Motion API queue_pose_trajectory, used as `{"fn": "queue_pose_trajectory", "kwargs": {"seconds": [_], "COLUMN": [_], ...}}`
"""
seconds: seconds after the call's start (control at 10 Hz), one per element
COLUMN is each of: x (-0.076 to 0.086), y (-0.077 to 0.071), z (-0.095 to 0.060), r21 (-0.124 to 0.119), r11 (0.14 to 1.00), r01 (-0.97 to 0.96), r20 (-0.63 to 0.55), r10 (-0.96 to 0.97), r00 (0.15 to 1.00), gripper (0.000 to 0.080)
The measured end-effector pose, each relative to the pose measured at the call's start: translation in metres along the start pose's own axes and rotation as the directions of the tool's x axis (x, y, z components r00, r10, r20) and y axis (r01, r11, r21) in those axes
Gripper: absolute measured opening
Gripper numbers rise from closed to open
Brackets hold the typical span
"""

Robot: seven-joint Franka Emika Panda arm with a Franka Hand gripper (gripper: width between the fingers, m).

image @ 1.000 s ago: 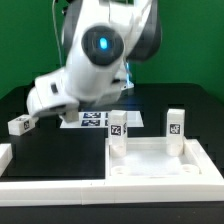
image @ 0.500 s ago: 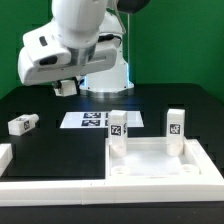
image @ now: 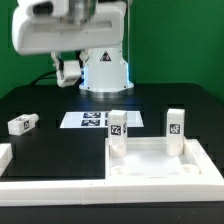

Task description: Assemble square table

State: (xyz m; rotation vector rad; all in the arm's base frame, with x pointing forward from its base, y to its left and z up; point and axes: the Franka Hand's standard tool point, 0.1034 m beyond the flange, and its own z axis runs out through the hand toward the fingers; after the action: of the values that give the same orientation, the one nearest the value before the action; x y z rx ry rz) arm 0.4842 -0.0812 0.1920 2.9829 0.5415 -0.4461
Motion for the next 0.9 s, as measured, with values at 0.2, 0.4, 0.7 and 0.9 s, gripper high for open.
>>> {"fn": "queue_pose_trajectory", "kwargs": {"seconds": [0.2,0.4,0.7,0.9], "x": [0.004,0.006,0.064,0.125], "y": [0.007,0.006,-0.027,-0.05], "z": [-0.009,-0.007,-0.029,-0.044], "r21": [0.028,0.011,0.034,0.086], "r11": [0.999,1.0,0.992,0.973], "r01": [-0.024,-0.027,-0.12,-0.214], "r20": [-0.119,-0.272,-0.457,-0.557], "r10": [0.028,0.029,0.122,0.225], "r00": [0.992,0.962,0.881,0.8], "gripper": [0.0291,0.0291,0.0291,0.0291]}}
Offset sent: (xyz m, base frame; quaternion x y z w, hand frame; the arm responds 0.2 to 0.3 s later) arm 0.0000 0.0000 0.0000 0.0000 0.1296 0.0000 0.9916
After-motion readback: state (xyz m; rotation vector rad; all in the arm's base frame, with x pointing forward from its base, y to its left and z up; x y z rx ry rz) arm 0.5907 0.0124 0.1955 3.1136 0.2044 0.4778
